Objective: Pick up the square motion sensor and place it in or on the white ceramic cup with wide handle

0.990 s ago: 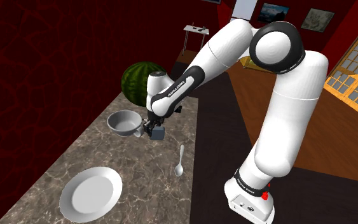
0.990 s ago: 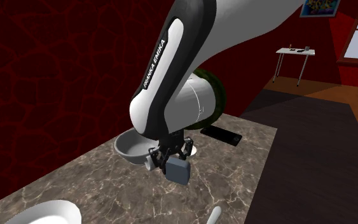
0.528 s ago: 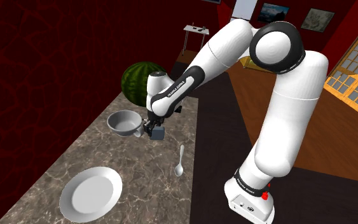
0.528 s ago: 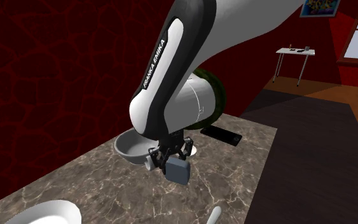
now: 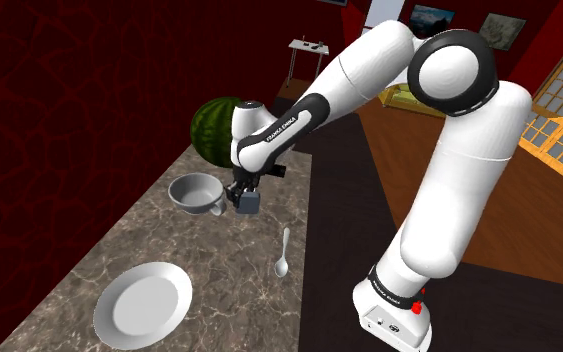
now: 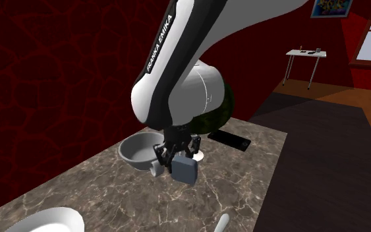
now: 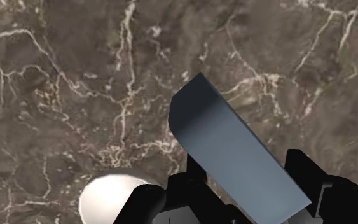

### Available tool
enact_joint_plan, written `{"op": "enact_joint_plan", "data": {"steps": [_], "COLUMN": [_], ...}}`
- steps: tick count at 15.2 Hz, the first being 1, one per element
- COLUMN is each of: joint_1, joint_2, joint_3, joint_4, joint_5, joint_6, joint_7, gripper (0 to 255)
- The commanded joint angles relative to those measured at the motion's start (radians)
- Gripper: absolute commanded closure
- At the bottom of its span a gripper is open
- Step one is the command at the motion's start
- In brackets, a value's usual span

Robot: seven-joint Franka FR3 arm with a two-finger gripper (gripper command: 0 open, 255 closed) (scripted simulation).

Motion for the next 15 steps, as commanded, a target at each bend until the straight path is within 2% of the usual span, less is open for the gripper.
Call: {"op": "enact_joint_plan", "data": {"steps": [1, 15], "joint_1": [0.000, -0.002], "joint_2": [-0.023, -0.157], "joint_3": [0.002, 0.006], "joint_4": [0.003, 0.055], "joint_5": [0.006, 0.036], "joint_6": [-0.026, -0.211], "joint_7": [-0.004, -0.028], "gripper": [255, 255]}}
